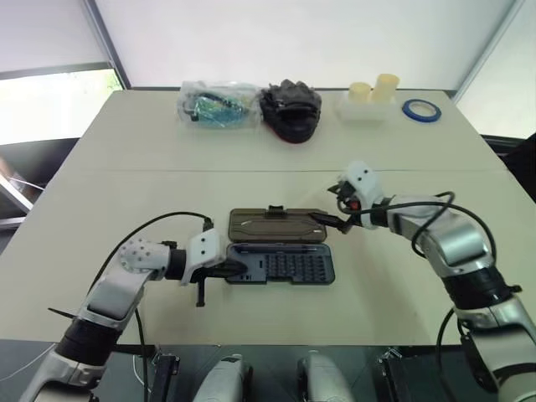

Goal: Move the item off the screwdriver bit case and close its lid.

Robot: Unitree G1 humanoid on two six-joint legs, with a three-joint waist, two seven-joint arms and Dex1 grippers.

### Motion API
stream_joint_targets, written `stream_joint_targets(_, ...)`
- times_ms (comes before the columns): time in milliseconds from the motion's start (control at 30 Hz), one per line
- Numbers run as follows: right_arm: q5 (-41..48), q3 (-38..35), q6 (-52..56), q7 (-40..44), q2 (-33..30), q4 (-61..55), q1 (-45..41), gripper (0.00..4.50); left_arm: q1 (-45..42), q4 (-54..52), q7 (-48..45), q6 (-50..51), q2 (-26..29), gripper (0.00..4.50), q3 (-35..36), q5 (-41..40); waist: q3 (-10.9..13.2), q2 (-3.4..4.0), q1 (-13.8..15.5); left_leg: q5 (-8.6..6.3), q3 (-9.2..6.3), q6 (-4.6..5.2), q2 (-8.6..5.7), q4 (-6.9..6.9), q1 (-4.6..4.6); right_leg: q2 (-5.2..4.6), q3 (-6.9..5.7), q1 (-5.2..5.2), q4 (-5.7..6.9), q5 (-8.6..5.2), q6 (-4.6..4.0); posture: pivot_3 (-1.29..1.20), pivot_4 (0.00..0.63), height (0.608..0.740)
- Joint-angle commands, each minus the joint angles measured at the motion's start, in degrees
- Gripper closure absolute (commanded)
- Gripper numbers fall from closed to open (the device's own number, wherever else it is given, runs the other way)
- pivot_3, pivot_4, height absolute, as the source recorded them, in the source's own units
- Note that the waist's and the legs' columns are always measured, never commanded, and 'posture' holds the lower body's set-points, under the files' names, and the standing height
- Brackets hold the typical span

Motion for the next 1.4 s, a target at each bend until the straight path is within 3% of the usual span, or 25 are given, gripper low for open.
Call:
stream_joint_targets(33,-5.6,3.8,-3.2,3.9,1.3,8.9,-5.8,0.0,2.9,3.3,1.3,-0.5,1.5,4.46,-2.9,3.5,0.0,0.06,-0.1,0.0,0.0,0.0,0.0,0.0,0.02,0.0,0.0,0.0,0.0,0.0,0.0,0.0,0.15,0.74)
stream_joint_targets(233,-12.3,10.0,-7.7,12.9,6.7,27.8,-14.9,0.0,4.5,2.9,3.6,0.1,1.1,4.46,-2.8,2.4,-0.2,0.27,-0.3,0.0,0.0,0.0,0.0,-0.1,0.07,0.01,0.0,-0.01,0.03,0.0,0.0,0.0,0.15,0.74)
stream_joint_targets(267,-13.0,10.5,-8.1,14.5,7.5,30.3,-15.9,0.26,4.7,2.8,4.1,0.2,1.0,4.49,-2.7,2.3,-0.3,0.35,-0.4,0.01,0.0,-0.01,0.0,-0.11,0.08,0.01,0.0,-0.01,0.02,0.0,0.0,0.0,0.15,0.74)
stream_joint_targets(333,-14.4,11.6,-9.4,17.7,8.5,34.1,-17.1,0.91,5.5,2.4,5.1,0.6,0.8,4.5,-2.6,1.9,-0.4,0.37,-0.3,0.01,-0.01,-0.01,0.0,-0.16,0.13,0.01,-0.01,0.02,0.02,0.0,0.0,0.0,0.15,0.74)
stream_joint_targets(500,-18.2,12.9,-14.2,23.5,11.0,42.4,-19.5,3.44,8.0,0.8,7.4,1.9,0.4,4.5,-2.1,1.1,-0.7,0.66,-0.3,-0.01,-0.04,0.0,0.08,-0.6,1.14,0.09,-0.03,1.13,-0.67,-0.01,-0.02,0.0,0.15,0.74)
stream_joint_targets(567,-19.8,13.2,-16.0,25.4,12.4,46.0,-20.5,4.44,10.1,-1.0,8.7,3.1,0.4,4.5,-1.9,0.6,-0.9,0.87,-0.4,-0.02,-0.05,0.0,0.12,-0.67,1.15,0.12,-0.04,1.19,-0.81,-0.01,-0.02,0.0,0.15,0.74)
stream_joint_targets(667,-22.5,13.6,-20.5,27.1,13.7,50.0,-20.8,4.48,12.1,-3.0,10.1,4.5,0.4,4.5,-1.5,0.0,-1.3,0.8,-0.5,-0.02,-0.05,-0.01,0.17,-1.03,1.41,0.13,-0.03,1.25,-0.84,-0.01,-0.02,0.0,0.15,0.74)
stream_joint_targets(767,-26.6,14.6,-33.3,26.1,13.4,52.1,-19.5,4.48,12.5,-3.5,11.7,5.5,0.3,4.5,-1.2,0.0,-1.5,0.88,-0.4,0.0,0.02,-0.05,0.2,-1.53,2.15,0.13,0.02,1.74,-0.96,-0.07,-0.12,0.0,0.15,0.74)
stream_joint_targets(933,-31.3,12.2,-45.1,17.0,11.4,50.6,-20.5,4.48,12.5,-3.6,13.8,6.2,-0.2,4.5,-0.4,-0.4,-1.5,0.87,-0.9,0.03,0.05,-0.1,0.24,-1.55,2.38,0.19,0.07,1.98,-1.07,-0.08,-0.15,0.0,0.15,0.74)
stream_joint_targets(1100,-34.2,8.4,-49.3,13.1,4.6,29.5,-13.6,4.48,11.3,-5.0,14.0,10.9,-0.8,4.5,1.4,-5.0,-1.4,1.01,-0.3,0.11,0.04,-0.23,0.26,-1.45,2.09,0.21,0.08,1.71,-1.01,-0.08,-0.15,0.0,0.15,0.74)
stream_joint_targets(1167,-39.2,8.8,-51.9,8.7,1.4,22.4,-10.3,4.48,10.1,-5.6,13.6,14.1,-1.3,4.5,2.5,-8.4,-1.4,1.06,0.0,0.12,0.02,-0.26,0.26,-1.44,1.93,0.21,0.08,1.53,-0.92,-0.08,-0.14,0.0,0.15,0.74)
stream_joint_targets(1400,-43.2,7.1,-51.5,3.2,-0.6,11.2,-2.7,4.48,7.3,-8.3,11.6,23.8,-1.8,4.5,6.4,-19.2,-1.0,0.91,0.0,0.12,0.04,-0.26,0.25,-1.45,1.8,0.22,0.09,1.44,-0.97,-0.08,-0.14,0.0,0.15,0.74)
